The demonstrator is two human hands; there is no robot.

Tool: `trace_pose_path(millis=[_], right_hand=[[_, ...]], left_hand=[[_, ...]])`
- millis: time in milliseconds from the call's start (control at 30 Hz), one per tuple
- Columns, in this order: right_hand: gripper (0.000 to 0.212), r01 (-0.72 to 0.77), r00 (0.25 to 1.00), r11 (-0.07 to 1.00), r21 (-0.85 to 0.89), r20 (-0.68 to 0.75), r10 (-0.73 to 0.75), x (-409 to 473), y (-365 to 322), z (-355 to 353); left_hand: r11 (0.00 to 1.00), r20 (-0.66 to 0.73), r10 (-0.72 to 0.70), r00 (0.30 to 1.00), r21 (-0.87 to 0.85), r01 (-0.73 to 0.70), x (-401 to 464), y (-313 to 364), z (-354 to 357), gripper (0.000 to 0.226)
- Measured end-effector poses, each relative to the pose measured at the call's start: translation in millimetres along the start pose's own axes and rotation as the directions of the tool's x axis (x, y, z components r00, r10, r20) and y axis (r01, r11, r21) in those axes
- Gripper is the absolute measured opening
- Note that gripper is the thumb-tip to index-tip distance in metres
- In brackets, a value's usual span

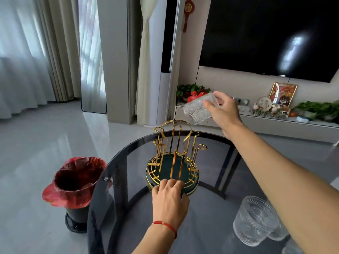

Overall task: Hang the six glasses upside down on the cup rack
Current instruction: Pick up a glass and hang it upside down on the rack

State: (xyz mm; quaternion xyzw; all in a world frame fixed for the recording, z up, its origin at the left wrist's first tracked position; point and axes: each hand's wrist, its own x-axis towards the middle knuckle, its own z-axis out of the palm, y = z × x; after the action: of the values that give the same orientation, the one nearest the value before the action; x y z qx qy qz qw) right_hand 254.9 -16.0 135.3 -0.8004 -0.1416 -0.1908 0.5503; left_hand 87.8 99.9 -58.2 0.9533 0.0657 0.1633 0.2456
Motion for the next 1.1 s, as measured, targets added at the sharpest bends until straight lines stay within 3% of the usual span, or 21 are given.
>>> trace_pose_path(millis=[200, 367, 467, 567, 700, 833, 1000, 1100], right_hand=[[0.060, -0.037, 0.959, 0.998, -0.054, 0.278, 0.051, 41.2, 6.4, 35.8], [0.056, -0.096, 0.842, 0.990, -0.102, 0.523, 0.136, 47.9, 23.7, 50.6], [0.065, -0.133, 0.756, 0.983, -0.124, 0.629, 0.181, 45.6, 37.1, 59.1], [0.073, -0.112, 0.681, 0.984, -0.141, 0.710, 0.179, 44.5, 47.2, 64.2], [0.072, -0.056, 0.643, 0.985, -0.161, 0.749, 0.160, 46.6, 52.6, 68.0], [0.058, -0.074, 0.637, 0.988, -0.134, 0.756, 0.151, 48.6, 51.4, 69.2], [0.040, -0.194, 0.662, 0.978, -0.079, 0.725, 0.190, 45.9, 50.4, 63.0], [0.039, -0.168, 0.743, 0.985, -0.047, 0.651, 0.158, 33.1, 45.2, 51.2]], left_hand=[[1.000, -0.014, 0.015, 1.000, 0.023, -0.015, 0.9, -3.3, 3.6, 0.036], [1.000, -0.028, 0.000, 1.000, 0.003, 0.000, 0.1, -0.4, 4.5, 0.036], [1.000, -0.037, -0.019, 0.999, -0.014, 0.018, 2.4, -0.6, 6.2, 0.032], [1.000, -0.024, 0.001, 1.000, 0.031, 0.000, 3.6, -4.7, 9.4, 0.044], [0.998, -0.013, 0.003, 1.000, 0.055, -0.002, 6.6, -8.6, 11.9, 0.054], [0.998, -0.018, 0.003, 1.000, 0.055, -0.002, 5.7, -8.7, 13.6, 0.053], [0.997, -0.009, 0.001, 1.000, 0.071, -0.001, 6.4, -7.5, 11.9, 0.052], [0.996, -0.003, 0.018, 1.000, 0.087, -0.018, 7.2, -9.0, 10.6, 0.052]])
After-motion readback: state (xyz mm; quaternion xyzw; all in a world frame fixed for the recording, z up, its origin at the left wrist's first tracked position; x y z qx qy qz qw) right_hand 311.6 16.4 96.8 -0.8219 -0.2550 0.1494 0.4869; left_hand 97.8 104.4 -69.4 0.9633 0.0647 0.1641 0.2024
